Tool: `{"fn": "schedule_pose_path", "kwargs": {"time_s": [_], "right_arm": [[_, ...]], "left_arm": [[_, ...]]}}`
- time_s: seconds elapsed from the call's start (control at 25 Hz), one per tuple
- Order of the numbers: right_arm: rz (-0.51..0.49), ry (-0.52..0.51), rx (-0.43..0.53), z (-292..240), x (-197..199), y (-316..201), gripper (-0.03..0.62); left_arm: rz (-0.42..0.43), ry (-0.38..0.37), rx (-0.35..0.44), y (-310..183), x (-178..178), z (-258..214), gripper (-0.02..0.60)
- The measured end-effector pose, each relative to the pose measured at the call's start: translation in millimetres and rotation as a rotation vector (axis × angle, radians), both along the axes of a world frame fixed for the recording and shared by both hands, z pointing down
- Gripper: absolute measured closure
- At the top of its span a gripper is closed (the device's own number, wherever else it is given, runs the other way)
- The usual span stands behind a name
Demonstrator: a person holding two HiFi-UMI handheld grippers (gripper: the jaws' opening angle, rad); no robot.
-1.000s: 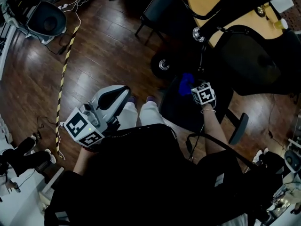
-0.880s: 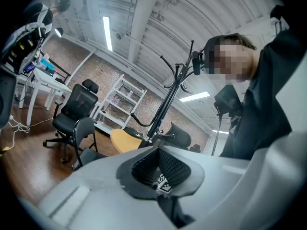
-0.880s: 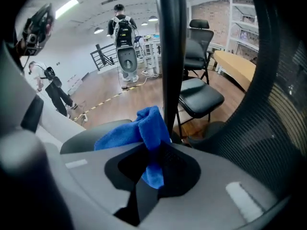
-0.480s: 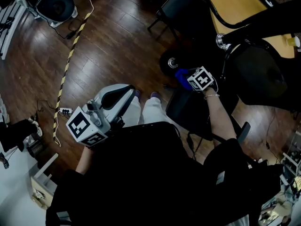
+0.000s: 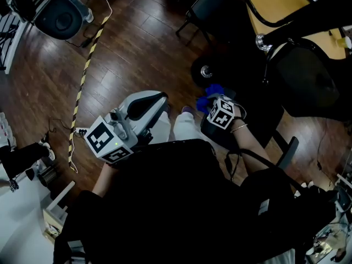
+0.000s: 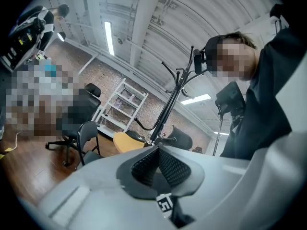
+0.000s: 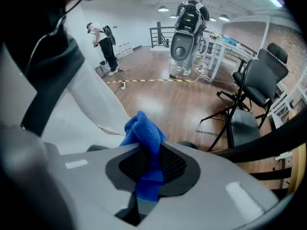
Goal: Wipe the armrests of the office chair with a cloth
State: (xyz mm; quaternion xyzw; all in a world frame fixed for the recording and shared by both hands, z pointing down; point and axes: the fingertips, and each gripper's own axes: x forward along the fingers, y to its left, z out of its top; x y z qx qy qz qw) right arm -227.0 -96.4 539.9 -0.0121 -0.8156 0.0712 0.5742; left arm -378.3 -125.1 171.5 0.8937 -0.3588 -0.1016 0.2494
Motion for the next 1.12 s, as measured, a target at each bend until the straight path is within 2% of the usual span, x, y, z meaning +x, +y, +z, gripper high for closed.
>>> {"fn": "schedule_pose_path", "kwargs": {"time_s": [0.16, 0.28, 0.44, 0.56, 0.68, 0.76, 0.88, 0.92, 1.0, 1.12], "right_arm": [[-0.01, -0.033, -0.029, -4.7, -17.4, 60.0, 0.546], [0.01, -0.038, -0.064, 0.5, -26.6, 110.9, 0.546], [0.206, -0.074, -0.075, 0.1, -31.3, 145.0, 0.545], [0.318, -0.064, -0.078, -1.7, -22.2, 154.2, 0.544], [0.424, -0.004, -0.082, 6.6, 5.7, 164.8, 0.545], [0.587, 0.033, -0.059, 12.1, 37.8, 170.1, 0.544], [0.916, -0.015, -0.027, 14.0, 90.0, 150.3, 0.543], [0.983, -0.056, -0.03, 13.0, 99.7, 139.7, 0.543], [1.02, -0.103, -0.032, 9.9, 109.1, 117.1, 0.543], [1.011, -0.099, 0.006, 1.8, 120.2, 74.0, 0.543]], "left_arm": [[0.082, -0.002, 0.006, -3.0, 3.0, -5.0, 0.575], [0.19, -0.004, 0.025, -1.8, 15.8, -8.6, 0.575], [0.366, 0.002, 0.037, 6.3, 48.1, -9.7, 0.575], [0.443, 0.021, 0.033, 12.1, 66.2, -4.4, 0.575], [0.492, 0.002, 0.055, 16.5, 83.7, 0.3, 0.575], [0.526, 0.007, 0.048, 19.6, 95.1, 3.2, 0.575], [0.528, 0.014, 0.032, 20.9, 104.9, 7.2, 0.575], [0.516, 0.015, 0.025, 20.5, 105.7, 8.8, 0.575], [0.48, 0.013, 0.006, 17.7, 104.7, 11.4, 0.575], [0.405, 0.005, -0.011, 8.6, 95.7, 10.5, 0.575]]}}
